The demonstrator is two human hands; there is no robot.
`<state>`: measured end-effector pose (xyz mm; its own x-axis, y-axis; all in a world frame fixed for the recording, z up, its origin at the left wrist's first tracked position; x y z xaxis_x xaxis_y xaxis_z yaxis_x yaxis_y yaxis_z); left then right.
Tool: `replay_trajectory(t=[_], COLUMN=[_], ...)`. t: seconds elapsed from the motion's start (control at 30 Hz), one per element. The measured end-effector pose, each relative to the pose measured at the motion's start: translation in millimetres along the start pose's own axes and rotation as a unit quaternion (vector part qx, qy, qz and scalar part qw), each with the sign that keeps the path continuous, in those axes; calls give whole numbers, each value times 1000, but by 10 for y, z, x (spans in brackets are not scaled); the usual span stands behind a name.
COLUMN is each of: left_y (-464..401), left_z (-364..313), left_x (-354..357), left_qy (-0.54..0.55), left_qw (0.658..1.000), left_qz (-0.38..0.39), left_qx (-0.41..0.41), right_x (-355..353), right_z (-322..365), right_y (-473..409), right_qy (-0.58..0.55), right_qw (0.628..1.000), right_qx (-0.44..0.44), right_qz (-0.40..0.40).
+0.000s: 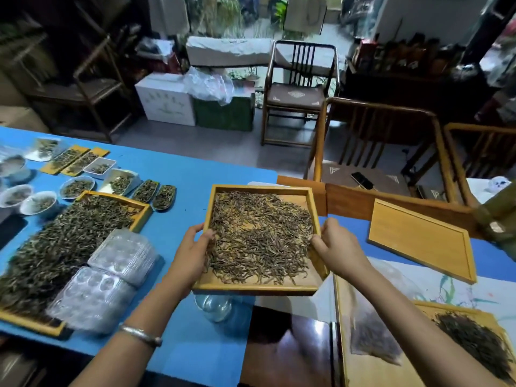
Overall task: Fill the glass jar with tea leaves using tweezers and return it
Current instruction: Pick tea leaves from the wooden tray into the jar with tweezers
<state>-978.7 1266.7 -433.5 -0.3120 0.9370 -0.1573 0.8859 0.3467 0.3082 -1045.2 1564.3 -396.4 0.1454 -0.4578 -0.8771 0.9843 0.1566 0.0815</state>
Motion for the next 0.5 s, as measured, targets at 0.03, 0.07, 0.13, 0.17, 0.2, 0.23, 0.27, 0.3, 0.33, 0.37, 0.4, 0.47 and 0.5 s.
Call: replay_trajectory(t=[0.03,0.07,0.13,0.17,0.2,0.23,0.27,0.3,0.33,0.37,0.4,0.47,0.5], left_y=[-18,-32,-49,-46,-50,-59,-67,-80,-90,-98,-95,-68,-45], left_z=[39,74,140,162,190,217,241,263,285,314,342,395,417], left_x=[-62,-121,-245,-290,-333,-375,-428,-491,-562,-635,-704,-844,-911], left_qy=[18,32,53,71,90,106,117,123,129,135,141,131,118], left_qw=[1000,999,998,997,995,993,991,990,989,988,986,985,984], left_qz=[1,-3,-20,-28,-34,-37,-41,-46,-54,-64,-74,-101,-117], left_qx=[-11,-18,-23,-28,-34,-39,-42,-44,-44,-45,-48,-56,-60], right_x=[47,102,230,285,333,374,410,450,501,572,661,872,989], right_z=[60,116,211,245,267,274,262,222,152,44,-97,-395,-512], right_y=[-62,-118,-210,-240,-270,-308,-351,-408,-478,-560,-648,-814,-884], right_qy=[-4,-8,-14,-26,-46,-72,-97,-111,-111,-95,-70,-18,0], right_qw=[1000,1000,999,999,998,996,994,992,993,995,997,998,996], right_qx=[-5,-12,-31,-40,-49,-56,-57,-54,-45,-30,-6,47,70], right_qz=[6,11,18,18,16,13,7,2,1,5,15,44,59])
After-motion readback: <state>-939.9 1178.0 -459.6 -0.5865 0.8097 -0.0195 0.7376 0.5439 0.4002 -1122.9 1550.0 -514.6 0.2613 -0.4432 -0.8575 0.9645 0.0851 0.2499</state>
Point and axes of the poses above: each hand's wrist, its own y-axis away from the middle knuckle, its own x-axis out of the palm, z = x × y, the point moved 6 cm from there along -y, towards the middle knuckle, and after that the axes turned 3 degrees about z, right-handed, at the moved point
